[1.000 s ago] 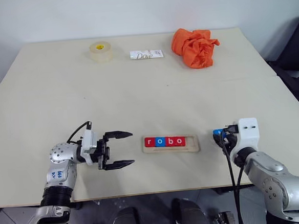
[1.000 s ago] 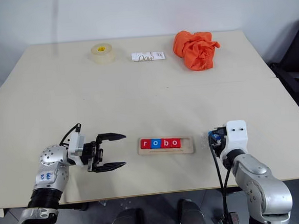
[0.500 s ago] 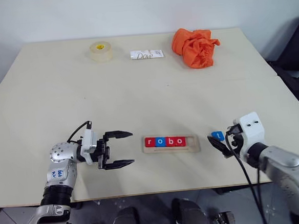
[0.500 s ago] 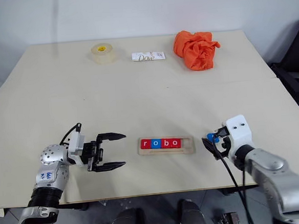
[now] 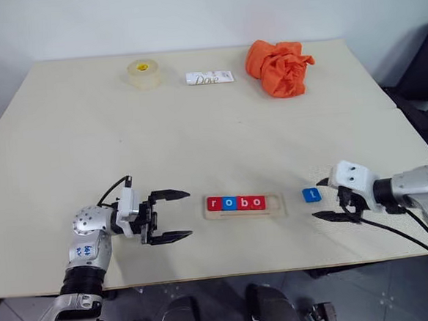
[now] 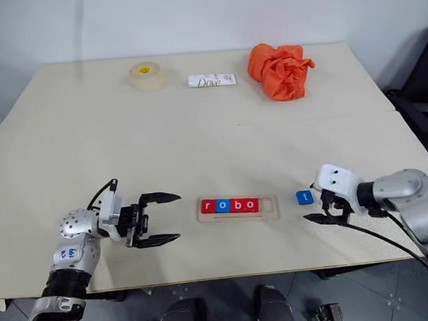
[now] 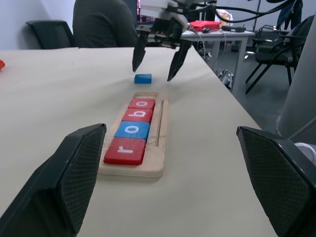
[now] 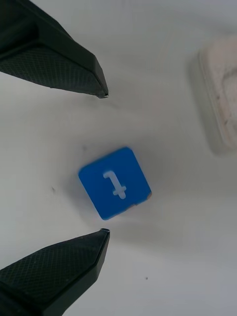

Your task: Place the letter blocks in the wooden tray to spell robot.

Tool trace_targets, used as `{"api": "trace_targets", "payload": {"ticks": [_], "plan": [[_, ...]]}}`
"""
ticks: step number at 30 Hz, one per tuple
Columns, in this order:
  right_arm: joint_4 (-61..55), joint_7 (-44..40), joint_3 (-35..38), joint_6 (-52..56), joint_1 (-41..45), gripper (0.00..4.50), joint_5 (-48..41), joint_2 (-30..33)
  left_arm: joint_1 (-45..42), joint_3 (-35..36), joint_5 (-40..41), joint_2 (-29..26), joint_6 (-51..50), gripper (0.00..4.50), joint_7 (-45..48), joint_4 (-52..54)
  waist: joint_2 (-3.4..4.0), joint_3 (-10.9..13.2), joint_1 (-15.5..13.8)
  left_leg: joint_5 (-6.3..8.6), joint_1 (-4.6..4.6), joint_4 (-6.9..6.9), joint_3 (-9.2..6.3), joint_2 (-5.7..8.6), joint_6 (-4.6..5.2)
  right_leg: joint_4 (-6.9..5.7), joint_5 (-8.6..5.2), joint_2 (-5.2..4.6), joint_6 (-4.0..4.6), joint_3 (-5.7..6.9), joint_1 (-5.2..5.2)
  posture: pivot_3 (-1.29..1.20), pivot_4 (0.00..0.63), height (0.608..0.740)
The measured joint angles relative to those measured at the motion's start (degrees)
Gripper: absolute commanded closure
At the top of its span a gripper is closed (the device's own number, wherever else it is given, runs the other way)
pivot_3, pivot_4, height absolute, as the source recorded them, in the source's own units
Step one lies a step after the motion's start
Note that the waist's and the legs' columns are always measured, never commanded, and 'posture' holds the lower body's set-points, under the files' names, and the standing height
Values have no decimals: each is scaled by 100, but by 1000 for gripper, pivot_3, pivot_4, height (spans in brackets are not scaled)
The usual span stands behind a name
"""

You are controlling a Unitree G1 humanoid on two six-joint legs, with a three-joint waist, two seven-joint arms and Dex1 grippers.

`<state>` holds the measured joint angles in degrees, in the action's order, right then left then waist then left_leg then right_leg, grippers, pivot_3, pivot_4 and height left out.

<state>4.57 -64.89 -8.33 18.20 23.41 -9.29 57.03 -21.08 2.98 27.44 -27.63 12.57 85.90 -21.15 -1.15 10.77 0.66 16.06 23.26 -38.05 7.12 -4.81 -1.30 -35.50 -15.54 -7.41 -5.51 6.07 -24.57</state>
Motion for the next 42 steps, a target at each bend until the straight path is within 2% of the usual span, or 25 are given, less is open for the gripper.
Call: {"api": "trace_targets", "payload": {"ticks": [3,5,8,13,14,19,25,28,42], "plan": [[698,-368,-291,-483,541,59,244,-116,166,40,3,-46,1,0,-6,83,0,0,3,0,0,1,-1,-1,0,-1,0,1,0,0,0,0,150,740],[1017,-594,-409,-709,765,437,363,-142,270,50,5,-55,-2,0,-24,172,0,0,-7,0,0,-2,-1,-1,0,1,0,0,0,0,2,0,150,740],[1312,-855,-533,-841,961,1238,468,-173,390,61,8,-61,-8,0,-96,321,0,0,-40,1,-1,-11,-2,0,1,0,1,-3,-1,0,6,0,150,740],[1528,-1032,-612,-991,1117,2893,592,-234,489,66,9,-62,-25,0,-203,499,-1,-1,-40,0,-3,-15,-3,-1,1,-2,9,-4,1,1,9,0,150,740],[1527,-1034,-612,-1003,1121,3039,598,-235,511,66,10,-62,-28,0,-214,511,-1,-1,-40,-1,-4,-15,-3,-1,1,-2,9,-4,2,0,9,0,150,740],[1122,-942,-503,-532,1090,3036,594,-234,551,65,11,-58,-33,0,-273,522,1,0,-42,-1,0,-14,-1,0,-1,-6,9,-5,2,0,1,0,150,740],[-894,-893,-322,1399,917,3036,78,-210,438,46,12,-35,-26,0,-259,470,3,1,-45,-2,2,-5,-3,-4,-4,-9,5,-2,10,1,-7,0,150,740],[-1667,-712,-329,2091,919,3036,-174,-401,296,40,10,7,-12,0,-255,437,3,1,-46,0,2,-8,-5,-3,-3,-7,5,-4,10,2,-3,0,150,740],[-1596,-234,-1110,2322,1027,3036,99,-733,407,21,3,111,4,0,-329,458,3,1,-40,2,4,-6,-2,-3,-1,-5,4,-1,10,2,-5,0,150,740]]}}
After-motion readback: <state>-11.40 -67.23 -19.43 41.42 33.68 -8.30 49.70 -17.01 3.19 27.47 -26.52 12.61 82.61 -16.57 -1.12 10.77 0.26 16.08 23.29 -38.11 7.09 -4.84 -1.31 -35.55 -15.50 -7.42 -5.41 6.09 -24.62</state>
